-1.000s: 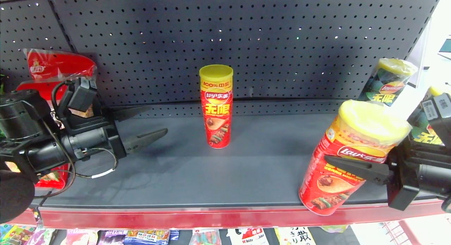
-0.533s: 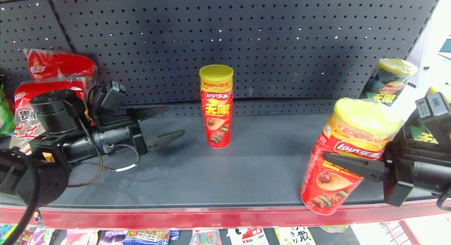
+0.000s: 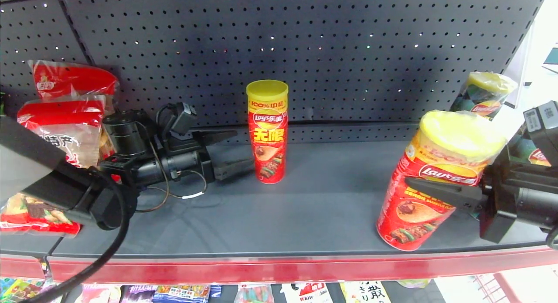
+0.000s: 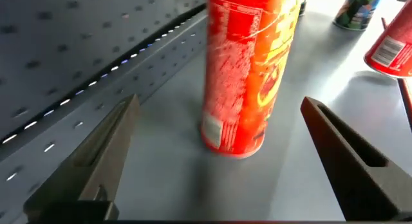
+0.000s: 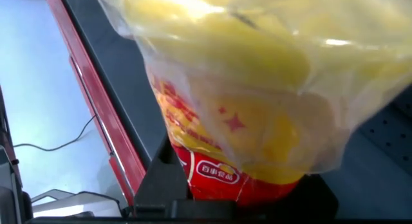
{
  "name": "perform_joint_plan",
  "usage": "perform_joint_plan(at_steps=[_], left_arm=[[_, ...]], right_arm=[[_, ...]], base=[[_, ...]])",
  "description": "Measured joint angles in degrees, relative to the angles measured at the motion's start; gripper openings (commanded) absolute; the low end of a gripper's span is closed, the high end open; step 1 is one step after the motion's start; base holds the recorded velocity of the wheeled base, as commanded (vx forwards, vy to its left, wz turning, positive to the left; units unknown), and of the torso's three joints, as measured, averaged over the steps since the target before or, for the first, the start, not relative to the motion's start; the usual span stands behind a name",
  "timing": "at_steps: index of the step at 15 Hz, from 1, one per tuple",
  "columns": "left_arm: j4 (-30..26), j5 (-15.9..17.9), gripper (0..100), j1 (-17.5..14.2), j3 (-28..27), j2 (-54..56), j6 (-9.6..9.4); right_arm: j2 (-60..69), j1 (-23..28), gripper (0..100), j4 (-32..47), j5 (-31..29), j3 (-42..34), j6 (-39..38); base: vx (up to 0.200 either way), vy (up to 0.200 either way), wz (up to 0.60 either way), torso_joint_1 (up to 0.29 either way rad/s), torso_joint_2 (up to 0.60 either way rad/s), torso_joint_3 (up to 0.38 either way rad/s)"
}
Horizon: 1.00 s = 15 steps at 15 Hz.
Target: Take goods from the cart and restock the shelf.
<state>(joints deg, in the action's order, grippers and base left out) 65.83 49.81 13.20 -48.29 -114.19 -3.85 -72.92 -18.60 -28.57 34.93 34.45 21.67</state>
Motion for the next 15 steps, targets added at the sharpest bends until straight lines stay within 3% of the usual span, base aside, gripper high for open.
perform_joint_plan(at_steps=[5,15], left_arm=[[0.13,-0.35,100,3.72,-3.67,-3.61,0.3],[0.05,-1.43,100,6.01,-11.61,-6.07,0.57]], right_arm=[[0.05,-0.11,0,-0.07,0.02,0.3,0.09],[0.82,-0.18,0,-0.29,-0.04,-2.29,0.16]], base=[[0.0,0.0,0.0,0.0,0.0,0.0],[0.0,0.0,0.0,0.0,0.0,0.0]])
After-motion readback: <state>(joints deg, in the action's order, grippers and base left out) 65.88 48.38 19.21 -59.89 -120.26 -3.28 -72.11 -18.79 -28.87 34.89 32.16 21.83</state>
